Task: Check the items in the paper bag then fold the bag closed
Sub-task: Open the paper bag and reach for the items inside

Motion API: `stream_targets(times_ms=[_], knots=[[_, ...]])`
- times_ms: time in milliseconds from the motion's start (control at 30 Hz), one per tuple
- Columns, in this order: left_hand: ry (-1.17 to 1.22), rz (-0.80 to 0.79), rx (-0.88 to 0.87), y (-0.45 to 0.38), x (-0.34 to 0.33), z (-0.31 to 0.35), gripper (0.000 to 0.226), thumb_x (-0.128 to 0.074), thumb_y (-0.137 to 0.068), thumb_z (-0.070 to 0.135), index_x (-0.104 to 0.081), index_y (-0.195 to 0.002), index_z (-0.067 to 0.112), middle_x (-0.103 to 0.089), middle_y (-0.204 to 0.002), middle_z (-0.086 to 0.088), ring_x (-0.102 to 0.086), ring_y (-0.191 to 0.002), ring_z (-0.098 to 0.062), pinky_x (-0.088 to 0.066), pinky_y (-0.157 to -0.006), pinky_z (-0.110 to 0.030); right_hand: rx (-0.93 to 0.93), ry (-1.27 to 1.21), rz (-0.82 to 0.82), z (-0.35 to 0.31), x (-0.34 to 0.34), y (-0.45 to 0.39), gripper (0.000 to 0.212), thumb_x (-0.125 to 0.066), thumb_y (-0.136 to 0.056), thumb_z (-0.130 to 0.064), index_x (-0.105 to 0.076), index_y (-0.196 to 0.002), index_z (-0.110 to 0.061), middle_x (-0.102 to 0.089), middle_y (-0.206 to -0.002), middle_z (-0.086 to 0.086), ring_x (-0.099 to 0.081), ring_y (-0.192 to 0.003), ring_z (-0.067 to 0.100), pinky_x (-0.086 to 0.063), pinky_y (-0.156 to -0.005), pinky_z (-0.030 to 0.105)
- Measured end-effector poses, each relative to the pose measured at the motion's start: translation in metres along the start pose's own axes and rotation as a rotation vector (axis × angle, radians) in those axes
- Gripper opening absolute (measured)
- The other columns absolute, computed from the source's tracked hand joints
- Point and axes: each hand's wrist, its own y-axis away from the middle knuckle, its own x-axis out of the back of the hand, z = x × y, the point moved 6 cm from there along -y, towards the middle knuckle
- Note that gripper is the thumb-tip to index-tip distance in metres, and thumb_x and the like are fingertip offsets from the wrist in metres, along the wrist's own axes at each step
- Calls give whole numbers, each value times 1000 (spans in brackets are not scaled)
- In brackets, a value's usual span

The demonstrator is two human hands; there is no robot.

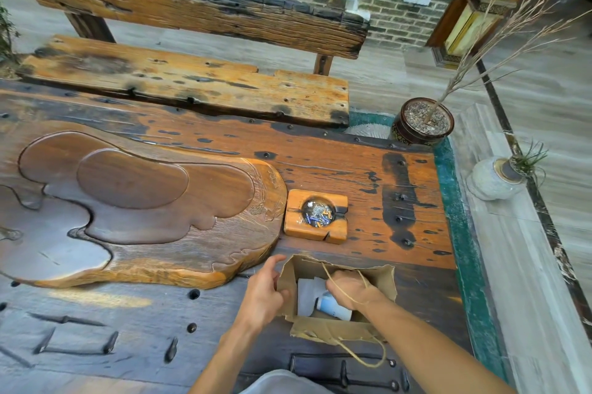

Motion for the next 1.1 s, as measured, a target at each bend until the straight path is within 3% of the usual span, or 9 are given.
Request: stream_targets(times_ms=[67, 267, 400, 533, 667, 800, 933, 1033, 1100], knots=[[25, 1, 1, 3, -1, -2, 63, -69, -81, -2, -50, -135, 24, -52, -81, 6, -56, -68, -10, -50, -63, -27, -6, -29, 9, 0, 7, 4, 25, -53, -93, -4, -65, -114, 0, -67, -116, 24, -66, -106, 39, -53, -88, 42], [91, 36, -6, 10, -4, -6, 61, -78, -77, 3, -53, -127, 28, -51, -76, 8, -52, -55, 1, -47, -50, -16, -25, -137, 39, -1, 30, 29, 25, -51, -95, -9, -67, -111, 2, -69, -113, 25, -67, -103, 40, -55, -81, 43], [76, 78, -82, 12, -5, 1, 66, -83, -71, 8, -55, -128, 23, -51, -85, 4, -48, -68, -11, -48, -71, -29, 14, -216, 14, -3, 44, 56, 26, -48, -100, -19, -67, -103, -2, -65, -108, 25, -66, -96, 39, -49, -74, 39], [31, 120, -202, 18, -3, 9, 70, -86, -70, 13, -50, -127, 33, -43, -96, 5, -48, -71, -4, -45, -73, -10, 54, -251, -5, -6, 64, 85, 26, -45, -101, -19, -56, -78, -14, -56, -88, 17, -57, -80, 32, -50, -76, 42], [-5, 132, -280, 28, 5, 28, 63, -81, -76, 38, -46, -127, 46, -36, -111, 11, -43, -102, 9, -41, -91, -14, 60, -258, 0, -6, 87, 116, 30, -45, -101, -17, -63, -83, -1, -58, -81, 15, -58, -80, 35, -45, -68, 39], [-46, 47, -495, 45, 10, 73, 67, -75, -72, 58, -50, -132, 43, -35, -132, 20, -34, -129, 11, -26, -99, 4, 91, -217, 1, -5, 116, 146, 29, -45, -102, -21, -62, -82, -7, -54, -76, 5, -60, -90, 35, -42, -67, 39], [-200, -171, -623, 56, -4, 124, 72, -74, -73, 60, -54, -138, 36, -44, -142, 27, -38, -133, 12, -29, -109, -7, 145, -133, -5, -8, 154, 174, 29, -43, -103, -24, -61, -87, -8, -49, -68, -1, -46, -62, 19, -34, -54, 32], [-186, -246, -634, 62, -13, 145, 50, -72, -80, 54, -64, -127, 38, -66, -120, 30, -54, -116, 15, -44, -97, -14, 201, -110, -6, -6, 183, 193, 22, -44, -102, -29, -55, -85, -22, -49, -67, -8, -50, -67, 19, -38, -59, 33], [-131, -214, -625, 65, -14, 150, 16, -66, -87, 50, -71, -101, 42, -64, -82, 36, -54, -81, 19, -41, -70, -11, 207, -119, -11, -1, 198, 200, 21, -47, -101, -31, -53, -81, -27, -51, -69, -14, -53, -69, 16, -42, -63, 33]])
